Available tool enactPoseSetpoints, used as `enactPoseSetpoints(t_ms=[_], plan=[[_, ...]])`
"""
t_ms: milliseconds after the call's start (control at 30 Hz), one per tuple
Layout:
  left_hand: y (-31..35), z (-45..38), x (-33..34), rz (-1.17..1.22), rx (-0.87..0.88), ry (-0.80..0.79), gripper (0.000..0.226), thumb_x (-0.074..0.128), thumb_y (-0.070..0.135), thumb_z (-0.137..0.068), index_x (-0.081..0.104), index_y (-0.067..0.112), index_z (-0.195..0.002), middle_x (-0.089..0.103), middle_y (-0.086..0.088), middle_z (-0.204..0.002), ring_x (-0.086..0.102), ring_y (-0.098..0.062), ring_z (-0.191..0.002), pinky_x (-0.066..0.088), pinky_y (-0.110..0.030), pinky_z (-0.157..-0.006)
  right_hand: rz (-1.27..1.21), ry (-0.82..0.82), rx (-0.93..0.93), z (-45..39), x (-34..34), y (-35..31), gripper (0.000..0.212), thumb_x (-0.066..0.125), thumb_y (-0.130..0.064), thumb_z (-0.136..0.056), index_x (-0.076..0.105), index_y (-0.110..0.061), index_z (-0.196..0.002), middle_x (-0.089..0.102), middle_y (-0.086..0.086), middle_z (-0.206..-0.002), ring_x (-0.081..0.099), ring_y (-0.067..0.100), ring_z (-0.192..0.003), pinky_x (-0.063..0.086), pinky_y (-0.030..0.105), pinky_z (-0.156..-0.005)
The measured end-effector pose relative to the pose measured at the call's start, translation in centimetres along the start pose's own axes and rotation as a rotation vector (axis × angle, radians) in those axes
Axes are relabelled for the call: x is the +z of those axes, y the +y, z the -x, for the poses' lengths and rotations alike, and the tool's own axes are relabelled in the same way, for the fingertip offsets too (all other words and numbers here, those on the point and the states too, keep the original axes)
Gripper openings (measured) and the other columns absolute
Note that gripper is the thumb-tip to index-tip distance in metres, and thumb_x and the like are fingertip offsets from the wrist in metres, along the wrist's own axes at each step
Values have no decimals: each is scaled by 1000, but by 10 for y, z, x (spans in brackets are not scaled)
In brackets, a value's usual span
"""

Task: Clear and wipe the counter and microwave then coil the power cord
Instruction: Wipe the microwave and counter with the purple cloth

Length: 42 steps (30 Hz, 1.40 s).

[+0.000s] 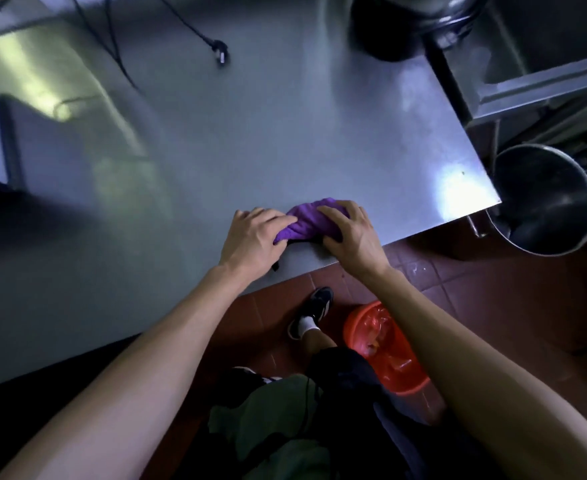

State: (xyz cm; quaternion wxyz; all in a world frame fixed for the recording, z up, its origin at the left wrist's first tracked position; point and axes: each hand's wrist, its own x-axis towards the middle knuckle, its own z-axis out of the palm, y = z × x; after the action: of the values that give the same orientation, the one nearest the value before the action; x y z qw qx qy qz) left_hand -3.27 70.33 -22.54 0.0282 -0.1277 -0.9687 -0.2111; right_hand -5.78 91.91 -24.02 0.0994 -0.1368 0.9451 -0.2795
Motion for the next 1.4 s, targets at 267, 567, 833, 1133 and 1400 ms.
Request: enactPoseSetpoints(t_ms=[267, 567, 833, 1133, 1400], plan=[[-58, 125, -96, -73, -44, 299, 40, 79, 11, -74, 74, 16, -114, 73, 1, -107, 67, -26, -94, 48, -42, -78, -46, 69, -300, 26, 26, -143, 52, 78, -17, -82, 63, -12, -132, 55, 18, -128, 55, 38, -112, 48, 45, -95], [-117, 257, -195, -221, -152, 546, 38, 80, 9, -77, 74, 13, -115, 73, -2, -110, 66, -26, -92, 48, -45, -80, -136, 73, -577, 48, 76, -300, 51, 79, -19, -83, 64, -9, -131, 56, 21, -126, 55, 39, -112, 48, 43, -97], [-162, 339, -230, -301, -331, 652, 48, 83, 13, -74, 71, 17, -121, 69, 2, -114, 63, -20, -101, 43, -38, -86, -119, 11, -759, 53, 111, -398, 53, 81, -20, -82, 65, -12, -131, 57, 20, -127, 54, 38, -116, 47, 42, -99], [-234, 352, -257, -279, -445, 669, 50, 84, 17, -74, 70, 23, -122, 69, 8, -115, 63, -15, -99, 41, -37, -83, -75, 14, -816, 6, 152, -466, 54, 84, -20, -79, 66, -14, -130, 58, 18, -132, 55, 37, -117, 49, 41, -95], [-330, 286, -328, -292, -353, 683, 44, 82, 17, -76, 72, 20, -119, 70, 7, -114, 65, -20, -93, 46, -43, -78, -126, 180, -833, -105, 166, -529, 56, 82, -5, -77, 66, -17, -130, 57, 15, -132, 55, 34, -111, 46, 36, -94]])
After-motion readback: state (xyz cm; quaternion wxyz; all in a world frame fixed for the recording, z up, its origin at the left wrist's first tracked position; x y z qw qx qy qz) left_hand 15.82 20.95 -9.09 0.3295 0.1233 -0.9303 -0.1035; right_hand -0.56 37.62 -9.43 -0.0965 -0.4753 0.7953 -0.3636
